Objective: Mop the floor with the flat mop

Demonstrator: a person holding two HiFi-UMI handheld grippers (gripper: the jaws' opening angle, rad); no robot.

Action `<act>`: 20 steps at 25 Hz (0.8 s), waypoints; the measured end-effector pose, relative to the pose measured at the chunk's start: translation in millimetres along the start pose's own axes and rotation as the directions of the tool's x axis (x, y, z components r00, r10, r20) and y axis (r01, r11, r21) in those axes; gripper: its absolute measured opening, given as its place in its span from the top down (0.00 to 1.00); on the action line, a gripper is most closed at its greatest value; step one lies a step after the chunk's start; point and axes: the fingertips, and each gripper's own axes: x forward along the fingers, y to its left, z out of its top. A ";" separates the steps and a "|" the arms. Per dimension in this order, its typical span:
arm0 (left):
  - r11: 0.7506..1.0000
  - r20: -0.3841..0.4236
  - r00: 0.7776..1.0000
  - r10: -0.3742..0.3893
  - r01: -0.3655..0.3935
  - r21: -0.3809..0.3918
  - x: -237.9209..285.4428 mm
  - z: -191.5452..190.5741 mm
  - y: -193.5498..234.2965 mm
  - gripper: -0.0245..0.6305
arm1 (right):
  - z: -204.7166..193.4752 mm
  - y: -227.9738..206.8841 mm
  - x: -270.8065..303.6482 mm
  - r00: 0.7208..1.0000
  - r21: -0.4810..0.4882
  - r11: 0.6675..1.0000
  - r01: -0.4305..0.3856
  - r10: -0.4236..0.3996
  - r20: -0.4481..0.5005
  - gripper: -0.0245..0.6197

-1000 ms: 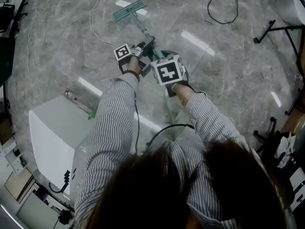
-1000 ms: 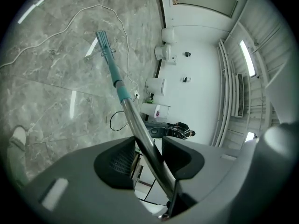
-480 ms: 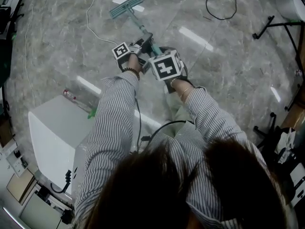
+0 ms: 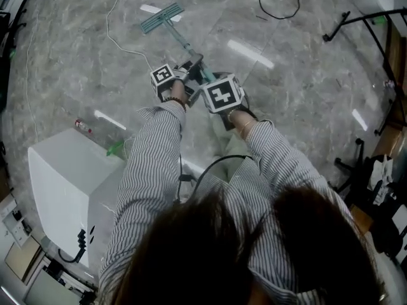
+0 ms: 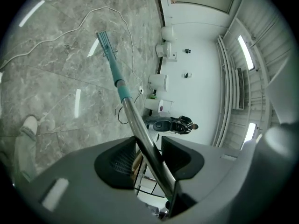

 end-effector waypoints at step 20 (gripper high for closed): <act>0.998 -0.221 0.975 0.033 -0.042 -0.038 -175.5 -380.0 133.1 0.71 | -386.8 75.6 -193.7 0.996 0.131 0.990 0.054 -0.045 -0.071 0.79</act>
